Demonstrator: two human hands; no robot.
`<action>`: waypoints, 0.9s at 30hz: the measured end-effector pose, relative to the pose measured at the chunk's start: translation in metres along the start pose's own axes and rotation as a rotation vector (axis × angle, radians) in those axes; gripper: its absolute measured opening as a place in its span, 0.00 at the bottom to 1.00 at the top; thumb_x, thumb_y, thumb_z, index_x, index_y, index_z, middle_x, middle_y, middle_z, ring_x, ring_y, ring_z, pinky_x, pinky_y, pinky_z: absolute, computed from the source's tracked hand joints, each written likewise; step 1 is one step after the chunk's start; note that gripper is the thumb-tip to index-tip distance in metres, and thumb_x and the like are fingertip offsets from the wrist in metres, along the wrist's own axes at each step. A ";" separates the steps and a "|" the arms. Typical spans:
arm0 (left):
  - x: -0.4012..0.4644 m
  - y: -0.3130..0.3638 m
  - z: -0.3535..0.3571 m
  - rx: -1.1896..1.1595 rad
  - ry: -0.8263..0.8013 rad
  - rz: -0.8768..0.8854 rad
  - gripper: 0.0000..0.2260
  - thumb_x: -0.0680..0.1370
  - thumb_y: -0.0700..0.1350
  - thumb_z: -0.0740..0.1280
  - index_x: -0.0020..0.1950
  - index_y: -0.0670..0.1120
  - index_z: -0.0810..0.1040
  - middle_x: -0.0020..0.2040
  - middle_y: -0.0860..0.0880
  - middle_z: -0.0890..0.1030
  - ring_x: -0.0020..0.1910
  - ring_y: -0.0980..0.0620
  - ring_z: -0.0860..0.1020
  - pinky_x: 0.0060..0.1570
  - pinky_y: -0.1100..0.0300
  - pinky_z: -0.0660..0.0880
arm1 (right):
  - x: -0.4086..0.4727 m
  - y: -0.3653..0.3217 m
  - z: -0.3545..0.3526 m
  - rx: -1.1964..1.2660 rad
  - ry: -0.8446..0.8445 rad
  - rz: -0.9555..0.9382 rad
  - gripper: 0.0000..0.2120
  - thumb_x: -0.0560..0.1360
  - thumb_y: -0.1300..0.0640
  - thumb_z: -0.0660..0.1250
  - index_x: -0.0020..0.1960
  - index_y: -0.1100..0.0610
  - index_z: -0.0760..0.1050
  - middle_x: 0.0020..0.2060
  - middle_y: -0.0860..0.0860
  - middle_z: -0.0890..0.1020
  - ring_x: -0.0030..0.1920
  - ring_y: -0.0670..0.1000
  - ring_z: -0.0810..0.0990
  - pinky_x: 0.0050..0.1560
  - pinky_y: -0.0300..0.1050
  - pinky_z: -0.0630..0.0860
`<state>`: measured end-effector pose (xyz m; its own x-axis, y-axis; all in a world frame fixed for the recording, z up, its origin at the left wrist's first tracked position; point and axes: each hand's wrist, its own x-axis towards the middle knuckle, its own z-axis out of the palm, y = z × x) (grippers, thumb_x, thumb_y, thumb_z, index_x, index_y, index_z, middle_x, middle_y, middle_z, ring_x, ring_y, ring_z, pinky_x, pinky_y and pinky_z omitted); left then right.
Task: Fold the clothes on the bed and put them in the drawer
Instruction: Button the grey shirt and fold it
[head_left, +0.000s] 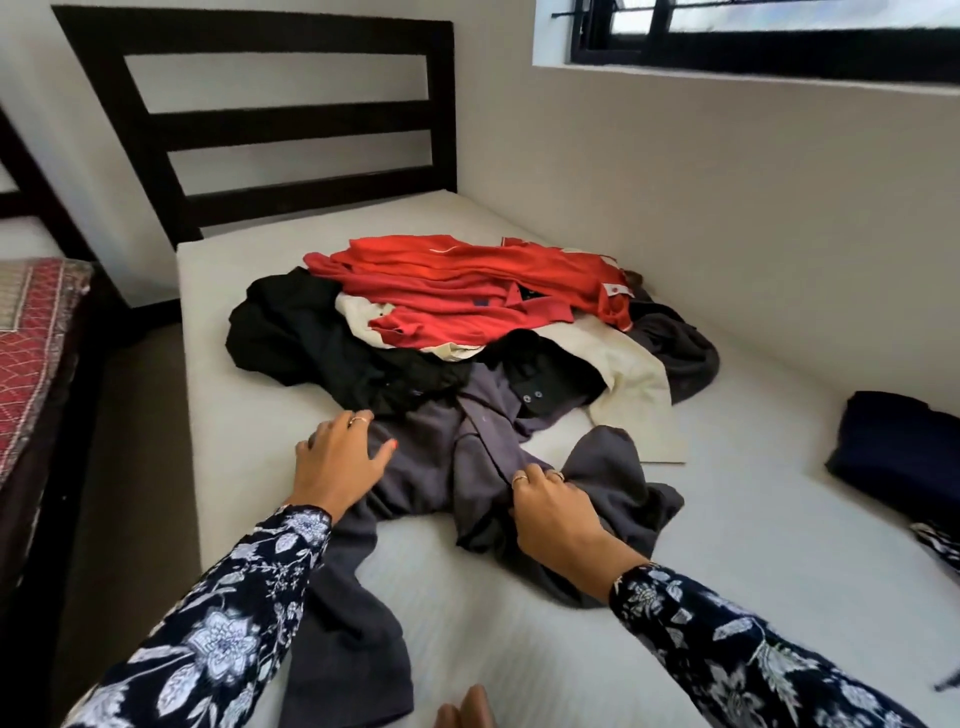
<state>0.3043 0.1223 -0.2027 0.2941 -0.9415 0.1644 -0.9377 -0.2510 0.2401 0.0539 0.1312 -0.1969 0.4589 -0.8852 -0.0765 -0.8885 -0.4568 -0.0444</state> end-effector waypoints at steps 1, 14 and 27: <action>-0.001 -0.002 0.001 -0.008 -0.066 -0.100 0.30 0.75 0.62 0.65 0.70 0.46 0.68 0.67 0.45 0.72 0.66 0.41 0.70 0.59 0.45 0.69 | 0.002 0.002 -0.001 0.041 -0.008 0.022 0.14 0.78 0.60 0.59 0.63 0.62 0.67 0.61 0.58 0.72 0.63 0.60 0.71 0.54 0.53 0.71; -0.015 0.021 -0.014 0.235 -0.369 -0.185 0.21 0.80 0.56 0.59 0.69 0.47 0.67 0.69 0.46 0.71 0.67 0.44 0.71 0.64 0.49 0.66 | -0.036 0.058 -0.042 1.052 -0.045 0.200 0.12 0.83 0.53 0.55 0.60 0.54 0.73 0.55 0.50 0.78 0.56 0.48 0.77 0.61 0.43 0.71; -0.005 0.106 -0.028 0.141 0.114 0.308 0.27 0.78 0.44 0.62 0.76 0.50 0.60 0.66 0.49 0.73 0.60 0.45 0.76 0.54 0.49 0.71 | -0.122 0.089 -0.130 0.485 -0.074 -0.066 0.12 0.79 0.49 0.64 0.61 0.44 0.69 0.54 0.37 0.76 0.51 0.38 0.75 0.52 0.28 0.71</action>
<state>0.2083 0.1069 -0.1517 0.0049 -0.9488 0.3158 -0.9995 0.0048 0.0299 -0.0818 0.1870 -0.0617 0.5286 -0.8391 -0.1281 -0.7615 -0.4021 -0.5084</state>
